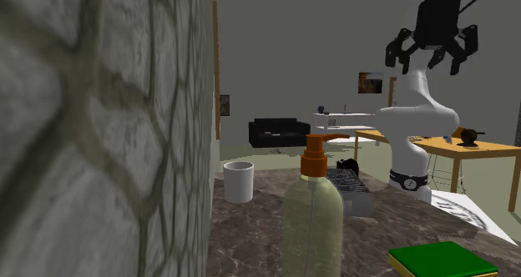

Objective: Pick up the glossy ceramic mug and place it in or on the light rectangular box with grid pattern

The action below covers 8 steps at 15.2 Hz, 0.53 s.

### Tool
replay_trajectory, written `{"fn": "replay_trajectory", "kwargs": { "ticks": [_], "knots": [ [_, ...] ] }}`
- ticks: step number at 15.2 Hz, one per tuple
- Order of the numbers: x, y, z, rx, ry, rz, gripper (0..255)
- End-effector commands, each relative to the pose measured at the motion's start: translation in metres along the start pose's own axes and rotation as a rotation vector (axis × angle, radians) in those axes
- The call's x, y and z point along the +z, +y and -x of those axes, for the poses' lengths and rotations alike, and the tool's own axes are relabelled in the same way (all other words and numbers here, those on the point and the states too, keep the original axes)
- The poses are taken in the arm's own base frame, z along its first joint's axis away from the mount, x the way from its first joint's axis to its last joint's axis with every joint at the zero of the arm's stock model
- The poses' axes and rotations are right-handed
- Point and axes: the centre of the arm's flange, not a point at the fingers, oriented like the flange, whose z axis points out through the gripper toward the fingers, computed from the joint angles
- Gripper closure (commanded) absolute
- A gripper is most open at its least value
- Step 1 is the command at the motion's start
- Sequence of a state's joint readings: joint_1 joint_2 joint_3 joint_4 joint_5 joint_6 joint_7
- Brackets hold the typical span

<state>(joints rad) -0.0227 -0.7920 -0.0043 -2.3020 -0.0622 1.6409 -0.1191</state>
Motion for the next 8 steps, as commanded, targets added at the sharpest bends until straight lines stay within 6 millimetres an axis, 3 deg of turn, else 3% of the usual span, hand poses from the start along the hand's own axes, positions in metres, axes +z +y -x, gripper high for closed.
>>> {"fn": "replay_trajectory", "kwargs": {
  "ticks": [1, 8],
  "knots": [
    [0.0, 0.0, 0.0, 0.0, 0.0, 0.0, 0],
    [0.052, 0.077, -0.009, -0.024, -0.012, -0.003, 0]
  ]
}}
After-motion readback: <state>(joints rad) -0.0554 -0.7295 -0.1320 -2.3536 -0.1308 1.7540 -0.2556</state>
